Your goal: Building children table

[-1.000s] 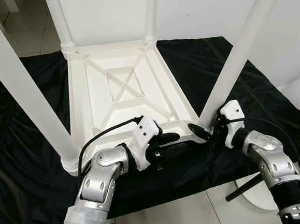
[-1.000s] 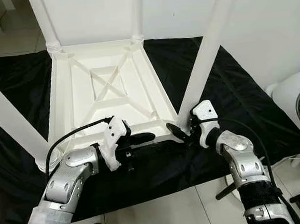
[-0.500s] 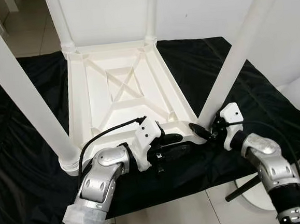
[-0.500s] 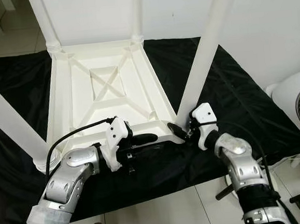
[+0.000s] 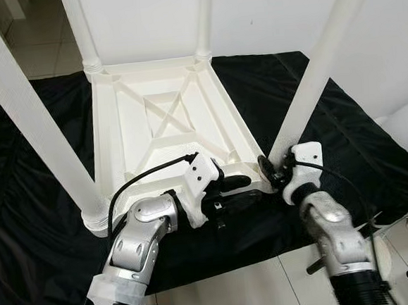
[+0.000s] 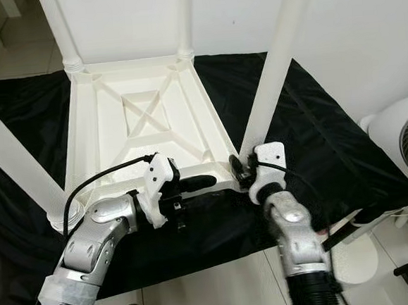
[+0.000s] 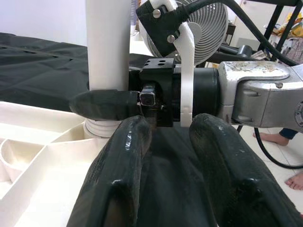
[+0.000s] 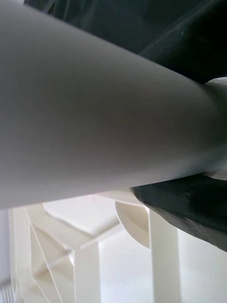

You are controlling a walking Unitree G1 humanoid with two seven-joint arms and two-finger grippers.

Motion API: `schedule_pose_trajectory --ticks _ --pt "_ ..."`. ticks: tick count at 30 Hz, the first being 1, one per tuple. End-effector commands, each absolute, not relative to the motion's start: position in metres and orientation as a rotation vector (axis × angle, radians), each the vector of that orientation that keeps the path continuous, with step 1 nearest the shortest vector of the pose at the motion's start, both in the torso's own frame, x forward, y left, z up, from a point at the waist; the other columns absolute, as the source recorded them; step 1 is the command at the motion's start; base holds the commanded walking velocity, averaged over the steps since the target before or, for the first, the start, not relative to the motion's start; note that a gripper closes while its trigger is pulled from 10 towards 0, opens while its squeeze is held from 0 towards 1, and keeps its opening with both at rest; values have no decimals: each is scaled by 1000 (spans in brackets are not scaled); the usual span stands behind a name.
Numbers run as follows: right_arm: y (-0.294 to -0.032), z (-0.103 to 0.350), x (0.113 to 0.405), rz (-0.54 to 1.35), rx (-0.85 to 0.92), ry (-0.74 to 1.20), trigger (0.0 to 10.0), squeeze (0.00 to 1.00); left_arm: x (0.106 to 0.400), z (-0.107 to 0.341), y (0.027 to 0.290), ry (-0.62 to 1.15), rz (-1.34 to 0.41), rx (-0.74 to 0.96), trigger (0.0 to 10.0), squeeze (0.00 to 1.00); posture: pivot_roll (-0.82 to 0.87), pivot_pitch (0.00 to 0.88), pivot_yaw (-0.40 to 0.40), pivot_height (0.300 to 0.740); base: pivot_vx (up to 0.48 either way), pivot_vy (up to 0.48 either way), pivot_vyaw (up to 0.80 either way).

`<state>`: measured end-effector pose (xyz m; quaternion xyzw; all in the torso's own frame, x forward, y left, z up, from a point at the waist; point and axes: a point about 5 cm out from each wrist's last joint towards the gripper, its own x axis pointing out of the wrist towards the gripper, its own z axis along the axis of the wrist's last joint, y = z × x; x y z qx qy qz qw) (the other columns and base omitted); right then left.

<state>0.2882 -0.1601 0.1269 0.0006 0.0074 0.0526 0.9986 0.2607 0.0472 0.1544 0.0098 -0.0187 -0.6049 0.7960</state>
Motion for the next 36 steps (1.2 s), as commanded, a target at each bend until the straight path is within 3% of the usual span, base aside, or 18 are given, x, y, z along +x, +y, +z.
schedule_pose_trajectory --ticks 1,4,13,14,26,27,36 --pt "-160 130 286 -11 20 -4 10000 0 262 154 46 -47 -1304 24 10000 0 -4 0 -34 740 0 0 0" --pt "-138 131 283 -129 51 -25 10000 0 264 155 46 -55 -1294 44 10000 0 0 0 -38 740 0 0 0" --pt "-123 135 282 -108 83 -40 10000 0 265 155 45 -69 -1289 63 10000 0 5 0 -41 740 0 0 0" --pt "-127 136 281 -96 81 -46 10000 1000 265 155 45 -70 -1289 65 10000 0 6 0 -42 740 0 0 0" --pt "-143 137 268 -74 51 -79 10000 1000 267 156 47 -78 -1276 73 10000 0 13 0 -45 740 0 0 0" --pt "-145 136 266 -31 35 -81 10000 0 267 156 47 -78 -1275 72 10000 0 12 0 -44 740 0 0 0" --pt "-170 131 269 157 -67 -64 10000 0 269 157 48 -84 -1276 77 10000 0 9 0 -29 740 0 0 0"
